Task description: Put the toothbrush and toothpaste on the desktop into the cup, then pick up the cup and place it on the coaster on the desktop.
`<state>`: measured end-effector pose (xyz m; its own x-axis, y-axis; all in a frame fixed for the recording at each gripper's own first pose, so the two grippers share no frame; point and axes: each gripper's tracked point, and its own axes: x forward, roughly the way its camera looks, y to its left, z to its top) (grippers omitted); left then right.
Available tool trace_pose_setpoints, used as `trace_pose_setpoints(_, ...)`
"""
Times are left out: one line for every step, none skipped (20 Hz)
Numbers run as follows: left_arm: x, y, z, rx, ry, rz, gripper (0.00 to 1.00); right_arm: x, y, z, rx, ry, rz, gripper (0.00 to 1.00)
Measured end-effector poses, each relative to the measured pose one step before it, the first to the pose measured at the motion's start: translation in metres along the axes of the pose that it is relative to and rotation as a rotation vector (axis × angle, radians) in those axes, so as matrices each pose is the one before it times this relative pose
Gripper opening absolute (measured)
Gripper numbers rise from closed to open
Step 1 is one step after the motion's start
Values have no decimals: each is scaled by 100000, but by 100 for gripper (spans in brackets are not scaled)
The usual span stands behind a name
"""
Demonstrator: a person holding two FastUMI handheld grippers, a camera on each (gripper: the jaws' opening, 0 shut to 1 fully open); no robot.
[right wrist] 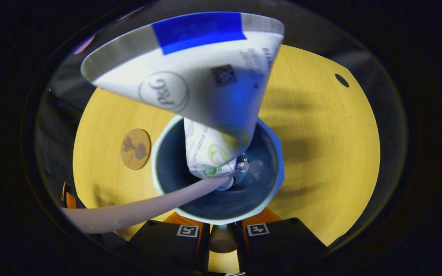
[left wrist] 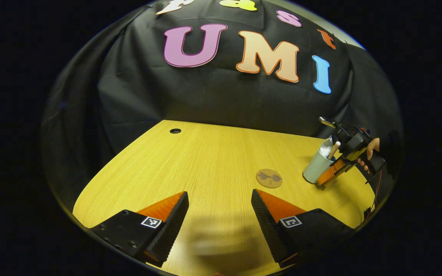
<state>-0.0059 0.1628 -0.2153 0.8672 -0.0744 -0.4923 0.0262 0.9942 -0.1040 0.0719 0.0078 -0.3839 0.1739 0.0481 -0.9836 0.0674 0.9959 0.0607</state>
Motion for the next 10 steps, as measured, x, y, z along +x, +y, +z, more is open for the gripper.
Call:
trace_pose_setpoints(-58, 246, -42, -244, -73, 223, 95, 94, 273, -74, 475, -313, 1770, 31)
trace_pose_setpoints(-70, 279, -184, -100, 319, 193, 95, 180, 229, -74, 544, -383, 1266, 31)
trace_pose_setpoints(66, 163, 9, -56, 282, 324, 95, 305, 480, -197, 634, -341, 1752, 31)
trace_pose_setpoints(-62, 275, -127, -143, 444, 406, 95, -12, 719, 135, 1720, -492, 2354, 31)
trace_pose_setpoints(22, 189, -61, -390, 267, 464, 95, 3, 1045, 161, 1574, -259, 2452, 27)
trace_pose_setpoints(-2, 211, -11, -372, 129, 256, 95, 173, 767, 248, 680, -934, 1854, 27)
trace_pose_setpoints(44, 207, -34, -263, 411, 288, 95, 162, 753, 161, -194, -505, 1321, 31)
trace_pose_setpoints(72, 269, -80, -327, 279, 178, 95, 345, 597, 255, -550, -762, 661, 31)
trace_pose_setpoints(19, 136, 29, -150, 247, 304, 95, 225, 555, 43, 455, -704, 1377, 33)
trace_pose_setpoints(152, 244, -23, -231, 199, 6, 95, -45, 472, 80, 968, -115, 1757, 36)
